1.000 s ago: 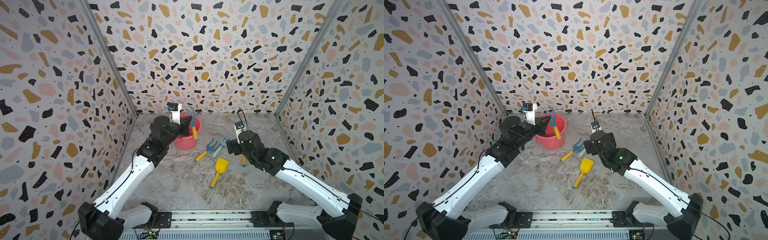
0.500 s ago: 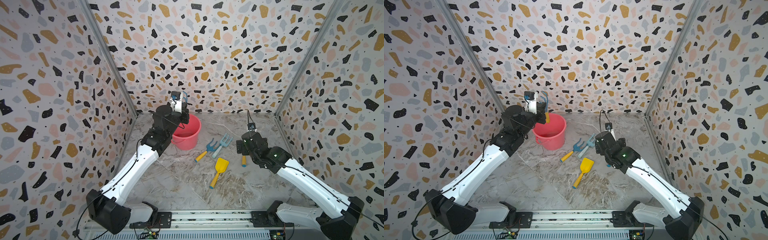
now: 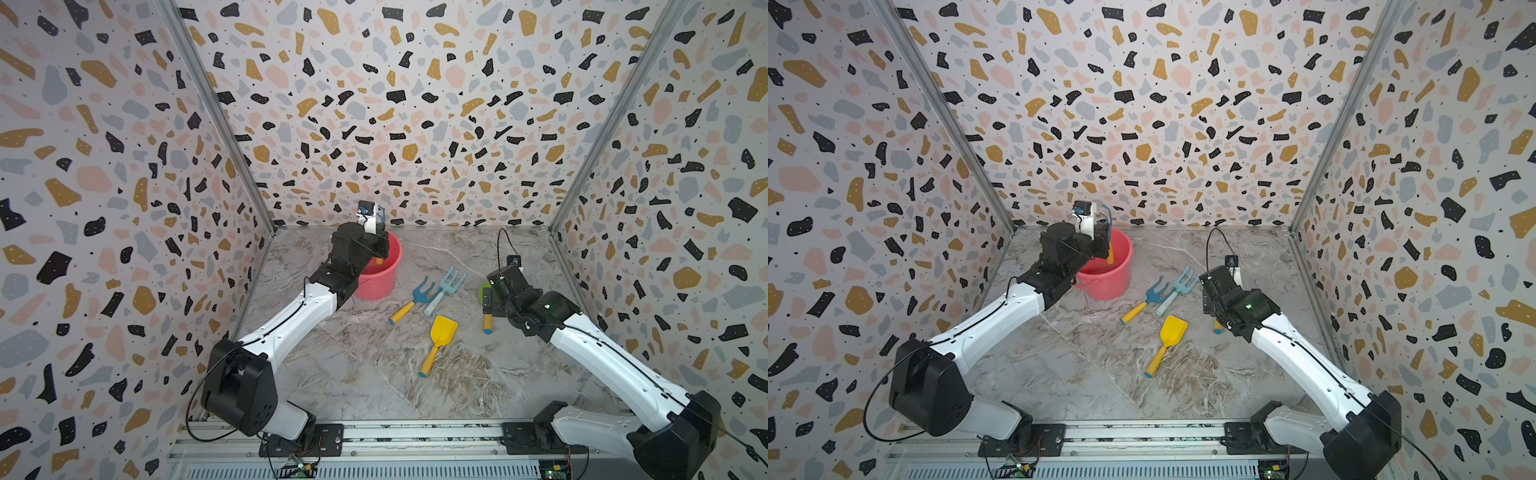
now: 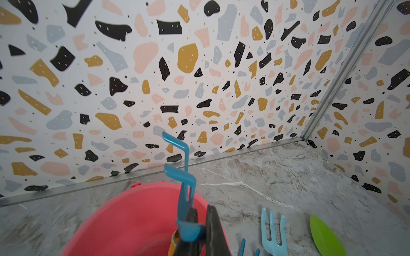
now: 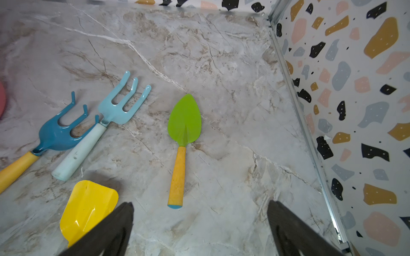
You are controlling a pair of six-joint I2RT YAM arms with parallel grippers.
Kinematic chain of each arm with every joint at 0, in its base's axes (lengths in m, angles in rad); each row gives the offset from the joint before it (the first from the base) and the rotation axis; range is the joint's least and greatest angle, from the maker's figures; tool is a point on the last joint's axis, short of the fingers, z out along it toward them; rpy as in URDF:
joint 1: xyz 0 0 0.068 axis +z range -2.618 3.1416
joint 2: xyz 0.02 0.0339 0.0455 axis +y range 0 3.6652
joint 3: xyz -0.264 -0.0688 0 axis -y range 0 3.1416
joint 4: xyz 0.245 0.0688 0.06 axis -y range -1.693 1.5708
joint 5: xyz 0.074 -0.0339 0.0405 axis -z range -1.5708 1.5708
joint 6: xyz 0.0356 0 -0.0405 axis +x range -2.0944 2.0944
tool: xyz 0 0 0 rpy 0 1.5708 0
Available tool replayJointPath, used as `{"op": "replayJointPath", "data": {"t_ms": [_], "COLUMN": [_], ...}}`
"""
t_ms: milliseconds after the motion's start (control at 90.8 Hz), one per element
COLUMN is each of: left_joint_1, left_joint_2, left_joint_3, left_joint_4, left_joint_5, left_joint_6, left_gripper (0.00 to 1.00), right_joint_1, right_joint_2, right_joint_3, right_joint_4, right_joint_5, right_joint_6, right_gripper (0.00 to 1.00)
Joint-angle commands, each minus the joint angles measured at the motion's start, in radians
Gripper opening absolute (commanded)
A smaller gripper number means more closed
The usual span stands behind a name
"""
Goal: Organize the gardening tools
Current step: Place the gardening tool in the container, then pick up the gardening tool from the center of the board.
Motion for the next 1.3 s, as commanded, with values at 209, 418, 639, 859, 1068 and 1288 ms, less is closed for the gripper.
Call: {"op": "replayJointPath", "data": {"t_ms": [209, 418, 639, 859, 1068, 1288], "left_joint_1": [0.005, 0.007, 0.011, 0.019, 0.025, 0.028], "left_joint_2": [0.043, 0.065, 0.084, 0.102, 0.118, 0.131], "left_joint_3": [-0.08, -0.119, -0.142, -0.162, -0.171, -0.156], "left_joint_4": [0.174, 0.199, 0.202, 0.196, 0.196, 0.177], "left_joint_5": [0.035, 0.035, 0.052, 0.072, 0.096, 0.135], "left_joint_6": [-0.111, -0.128, -0.129, -0.141, -0.153, -0.152], "left_gripper": [0.0, 0.0, 0.03, 0.08, 0.15, 0.26], "right_joint_1": [-0.062, -0.072, -0.074, -0.089, -0.104, -0.124], "right_joint_2": [0.033, 0.063, 0.099, 0.152, 0.197, 0.251], "right_joint_3": [-0.066, -0.097, -0.101, -0.094, -0.097, -0.092], "right_joint_4": [-0.04, -0.039, -0.038, -0.037, -0.005, 0.018], "right_joint_5": [-0.115, -0.148, -0.162, -0.191, -0.239, -0.262], "right_joint_6": [0.045, 0.048, 0.047, 0.045, 0.039, 0.029], "right_gripper": [0.96, 0.94, 0.89, 0.83, 0.78, 0.76]}}
